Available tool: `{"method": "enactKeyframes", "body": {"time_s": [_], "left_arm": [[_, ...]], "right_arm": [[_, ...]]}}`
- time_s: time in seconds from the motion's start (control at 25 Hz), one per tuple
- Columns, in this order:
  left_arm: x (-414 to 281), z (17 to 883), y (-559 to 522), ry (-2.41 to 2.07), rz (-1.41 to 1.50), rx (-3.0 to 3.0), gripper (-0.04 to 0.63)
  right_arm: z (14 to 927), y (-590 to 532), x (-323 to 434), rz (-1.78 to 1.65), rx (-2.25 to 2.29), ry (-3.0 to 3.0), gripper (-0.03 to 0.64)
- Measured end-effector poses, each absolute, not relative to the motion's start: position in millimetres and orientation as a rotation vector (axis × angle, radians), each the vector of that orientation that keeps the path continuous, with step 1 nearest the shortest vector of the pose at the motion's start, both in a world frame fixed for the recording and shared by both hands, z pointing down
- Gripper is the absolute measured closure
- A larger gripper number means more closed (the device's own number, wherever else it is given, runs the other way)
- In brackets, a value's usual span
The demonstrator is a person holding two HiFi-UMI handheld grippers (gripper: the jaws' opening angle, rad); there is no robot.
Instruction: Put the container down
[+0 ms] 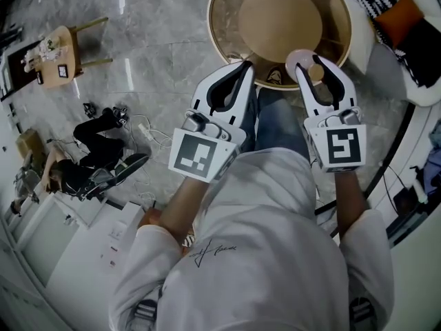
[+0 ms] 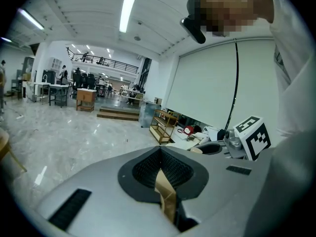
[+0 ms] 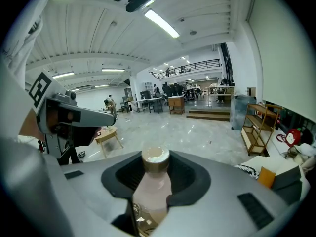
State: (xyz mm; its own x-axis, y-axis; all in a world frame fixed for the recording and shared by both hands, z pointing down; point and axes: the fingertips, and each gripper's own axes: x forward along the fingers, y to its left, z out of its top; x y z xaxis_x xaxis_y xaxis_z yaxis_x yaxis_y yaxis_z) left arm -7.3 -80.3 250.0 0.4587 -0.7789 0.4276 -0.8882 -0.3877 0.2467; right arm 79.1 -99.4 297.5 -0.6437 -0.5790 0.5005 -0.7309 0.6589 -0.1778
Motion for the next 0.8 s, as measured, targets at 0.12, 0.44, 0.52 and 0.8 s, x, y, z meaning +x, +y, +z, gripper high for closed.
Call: {"method": "enactKeyframes", "body": {"time_s": [0.12, 0.44, 0.52, 0.8], "left_arm": [[-15, 262, -75, -1.401, 0.338, 2.253, 0.577], [-34, 301, -69, -1.437, 0.354, 2.221, 0.577], [-35, 309, -68, -1.43, 0.35, 2.22, 0.577], [-44, 335, -62, -1.451, 0.297, 2.208, 0.577]], "right_arm": [[312, -95, 79, 0.525, 1.041, -2.461, 0.477], [349, -87, 70, 0.482, 1.027, -2.46, 0.477], [357, -84, 66, 0.468, 1.01, -2.457, 0.477], [378, -79, 56, 0.436, 1.013, -2.465, 0.477]]}}
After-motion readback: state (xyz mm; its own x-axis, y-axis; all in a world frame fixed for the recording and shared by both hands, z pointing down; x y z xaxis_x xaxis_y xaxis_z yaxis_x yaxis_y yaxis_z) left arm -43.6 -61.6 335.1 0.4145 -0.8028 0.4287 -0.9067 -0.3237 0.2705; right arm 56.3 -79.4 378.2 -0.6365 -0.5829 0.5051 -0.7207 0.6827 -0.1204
